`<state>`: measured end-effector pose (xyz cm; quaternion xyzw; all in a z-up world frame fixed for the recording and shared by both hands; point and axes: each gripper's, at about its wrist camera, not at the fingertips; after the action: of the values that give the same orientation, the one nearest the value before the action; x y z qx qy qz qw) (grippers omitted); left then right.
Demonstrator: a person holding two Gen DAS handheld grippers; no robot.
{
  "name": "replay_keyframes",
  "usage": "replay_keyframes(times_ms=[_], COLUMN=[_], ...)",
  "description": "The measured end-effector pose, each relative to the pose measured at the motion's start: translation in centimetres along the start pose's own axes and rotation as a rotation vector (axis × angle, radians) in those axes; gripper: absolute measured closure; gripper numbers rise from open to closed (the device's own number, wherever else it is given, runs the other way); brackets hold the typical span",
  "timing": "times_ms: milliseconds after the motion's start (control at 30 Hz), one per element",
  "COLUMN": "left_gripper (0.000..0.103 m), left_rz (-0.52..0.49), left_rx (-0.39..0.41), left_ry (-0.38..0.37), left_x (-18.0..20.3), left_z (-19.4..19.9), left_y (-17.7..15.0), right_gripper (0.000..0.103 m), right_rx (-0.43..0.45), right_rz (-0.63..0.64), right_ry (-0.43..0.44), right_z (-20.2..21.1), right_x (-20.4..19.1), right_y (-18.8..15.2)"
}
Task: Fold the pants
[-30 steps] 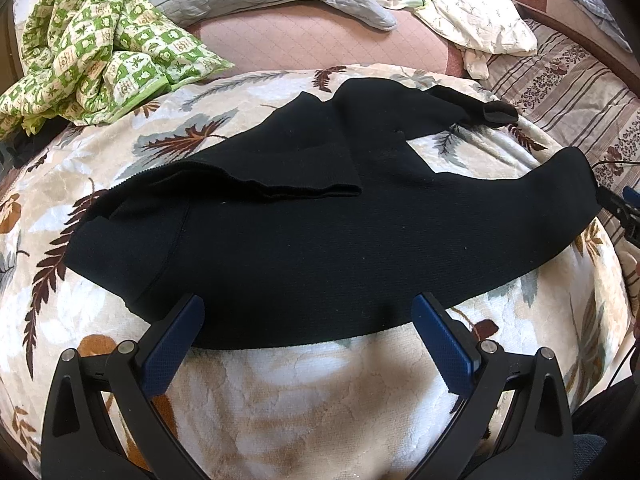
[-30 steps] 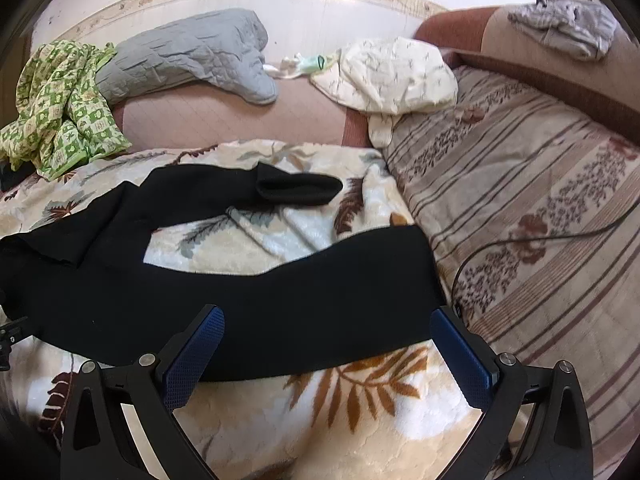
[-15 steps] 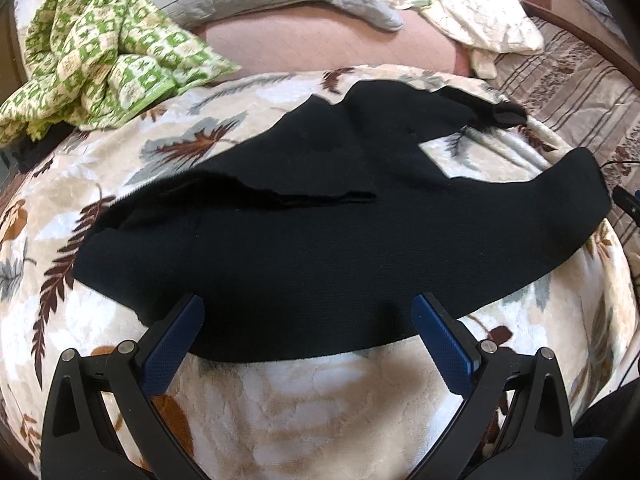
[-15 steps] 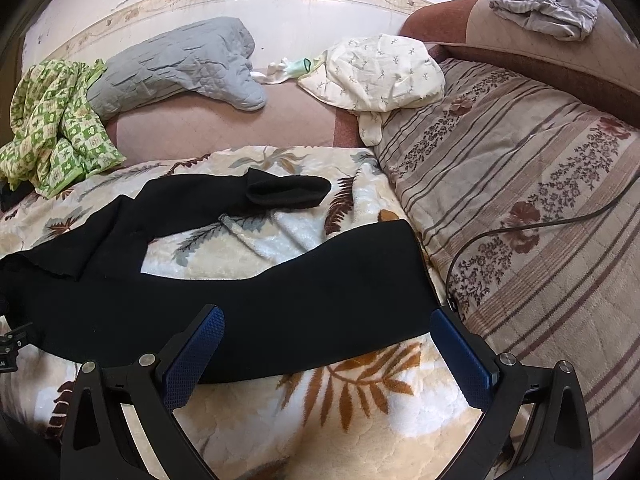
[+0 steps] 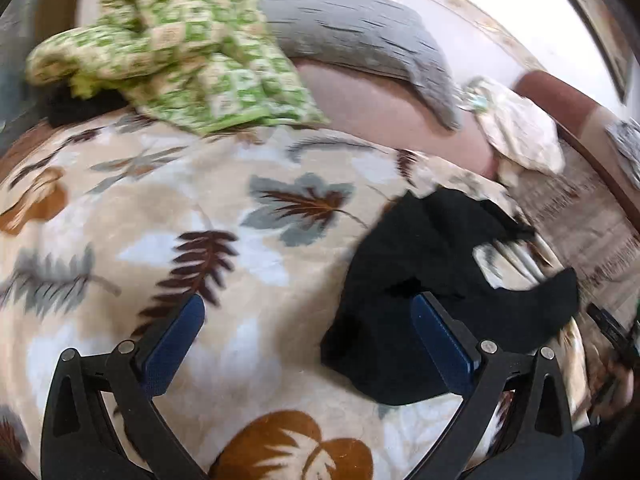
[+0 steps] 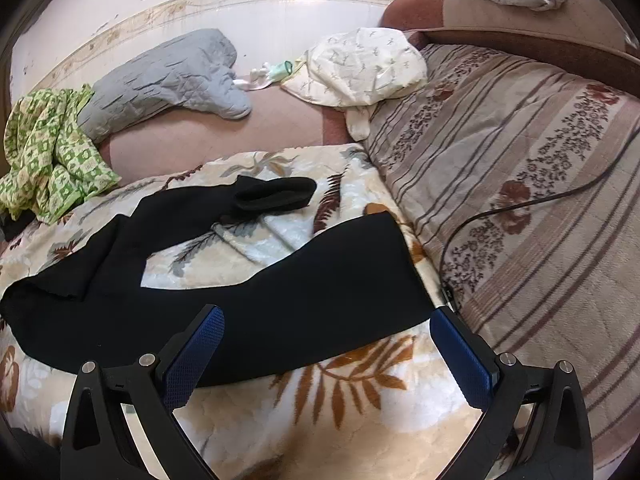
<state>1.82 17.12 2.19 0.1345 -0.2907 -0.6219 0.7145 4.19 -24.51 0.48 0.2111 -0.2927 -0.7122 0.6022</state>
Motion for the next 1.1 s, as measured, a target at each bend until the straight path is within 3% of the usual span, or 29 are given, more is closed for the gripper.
replay_keyframes(times_ms=[100,167,233,300,367,433,600,733,800,933,1000,1100], left_gripper=[0.0,0.0,0.0,0.003,0.031,0.047,0.054,0.054,0.06,0.089,0.095,0.098], left_rz=[-0.169,-0.26,-0.281,-0.247,-0.193,-0.17,-0.146,-0.107,-0.103,-0.038,0.015,0.052], left_rx=[-0.064,-0.101,-0.117,-0.133,-0.162,-0.18,-0.164,-0.127,-0.108,-0.106,-0.116,-0.115], left_ry=[-0.09,-0.06,-0.001,0.0,-0.056,-0.082,-0.087,-0.101,-0.095,-0.08,-0.071,-0.066], left_x=[2.5,4.2,4.7,4.2,3.5,3.3,3.3,3.4,3.8,3.3,2.6,2.0], left_z=[-1.5,-3.2,-4.5,-5.4,-6.0,-6.1,-5.5,-4.9,-4.8,-5.2,-5.6,-5.8], left_y=[0.1,0.0,-0.2,-0.3,-0.3,-0.6,-1.1,-0.9,-0.9,-0.8,-0.9,-1.3], right_gripper=[0.001,0.001,0.001,0.001,0.001,0.001,0.001,0.001,0.001,0.005,0.016,0.022], right_rx=[0.0,-0.001,0.001,0.01,0.019,0.023,0.048,0.07,0.045,0.001,-0.013,-0.063], right_rz=[0.025,0.037,0.043,0.035,0.001,-0.058,-0.23,-0.384,-0.506,-0.692,-0.733,-0.758], right_ry=[-0.011,-0.018,-0.016,-0.006,0.039,0.092,0.267,0.347,0.423,0.647,0.698,0.709], right_z=[-0.1,-0.1,0.0,0.2,0.5,0.7,1.2,1.2,0.3,-2.3,-3.4,-5.5], right_x=[-0.7,-1.0,-1.1,-0.8,0.0,1.2,5.0,9.0,11.5,14.5,15.1,15.0], right_y=[0.0,-0.1,-0.2,-0.2,-0.2,-0.1,-0.3,-1.1,-1.9,-3.1,-3.2,-2.9])
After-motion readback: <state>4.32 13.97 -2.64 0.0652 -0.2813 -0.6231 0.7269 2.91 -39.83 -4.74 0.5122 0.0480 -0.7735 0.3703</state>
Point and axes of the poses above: each gripper's, at about its wrist camera, not at the fingertips, and z roughly against the way its jaws point, x to its right, y to its top, and after that the axes turned 11 degrees about -x, right-handed
